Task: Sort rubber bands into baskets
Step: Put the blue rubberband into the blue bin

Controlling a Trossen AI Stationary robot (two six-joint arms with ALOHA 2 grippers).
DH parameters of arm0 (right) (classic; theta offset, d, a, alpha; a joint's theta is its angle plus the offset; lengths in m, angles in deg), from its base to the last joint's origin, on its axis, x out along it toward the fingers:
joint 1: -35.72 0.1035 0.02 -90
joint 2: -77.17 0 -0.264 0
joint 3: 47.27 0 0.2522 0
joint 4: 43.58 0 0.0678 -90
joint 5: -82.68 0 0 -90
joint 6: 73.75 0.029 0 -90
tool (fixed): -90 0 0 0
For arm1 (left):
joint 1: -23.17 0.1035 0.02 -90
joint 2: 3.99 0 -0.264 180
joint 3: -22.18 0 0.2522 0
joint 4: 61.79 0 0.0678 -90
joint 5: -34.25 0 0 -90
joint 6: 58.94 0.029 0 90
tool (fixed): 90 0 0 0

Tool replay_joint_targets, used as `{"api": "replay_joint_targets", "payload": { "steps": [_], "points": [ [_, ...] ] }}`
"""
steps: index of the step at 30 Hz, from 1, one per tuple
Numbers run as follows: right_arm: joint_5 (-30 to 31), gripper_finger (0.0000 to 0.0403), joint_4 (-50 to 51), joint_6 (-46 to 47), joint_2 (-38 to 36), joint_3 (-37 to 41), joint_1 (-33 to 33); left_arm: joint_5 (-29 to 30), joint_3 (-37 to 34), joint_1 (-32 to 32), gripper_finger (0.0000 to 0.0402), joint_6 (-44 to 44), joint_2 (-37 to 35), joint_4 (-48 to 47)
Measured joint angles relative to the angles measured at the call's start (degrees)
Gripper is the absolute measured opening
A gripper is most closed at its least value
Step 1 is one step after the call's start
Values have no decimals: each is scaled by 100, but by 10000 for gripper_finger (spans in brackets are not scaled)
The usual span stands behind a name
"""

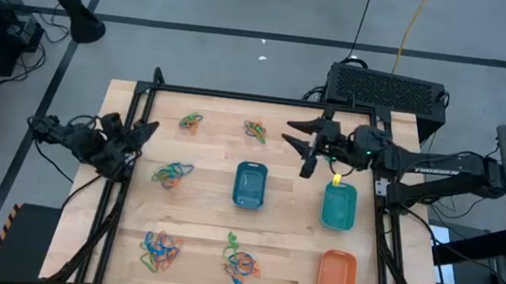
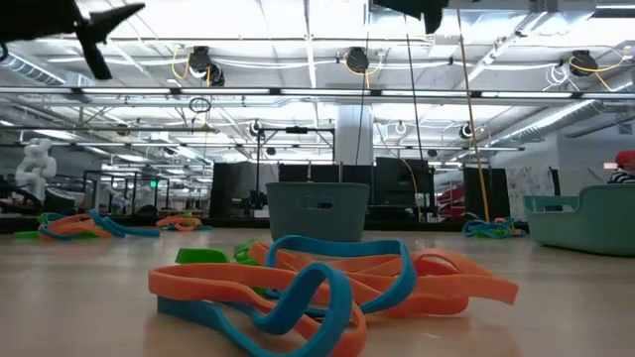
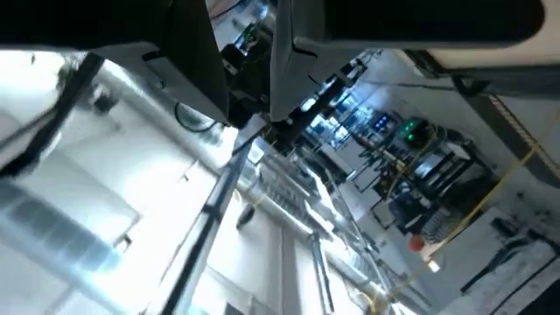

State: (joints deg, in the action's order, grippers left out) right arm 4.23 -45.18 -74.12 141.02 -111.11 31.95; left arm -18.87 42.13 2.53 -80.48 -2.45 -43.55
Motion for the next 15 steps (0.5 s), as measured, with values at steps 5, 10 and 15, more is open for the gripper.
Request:
{"api": "replay_joint_targets", "payload": {
  "steps": [5,10,15],
  "points": [
    [2,162,498,-327,509,-593,50,-81,1005,0,95,688,604,-945],
    [16,162,1656,-246,1036,-1348,-66,416,2215,0,95,1309,1495,-2521],
    [28,162,3424,43,1246,-2031,-276,1004,3152,9,95,1317,2496,-3576]
  ]
}}
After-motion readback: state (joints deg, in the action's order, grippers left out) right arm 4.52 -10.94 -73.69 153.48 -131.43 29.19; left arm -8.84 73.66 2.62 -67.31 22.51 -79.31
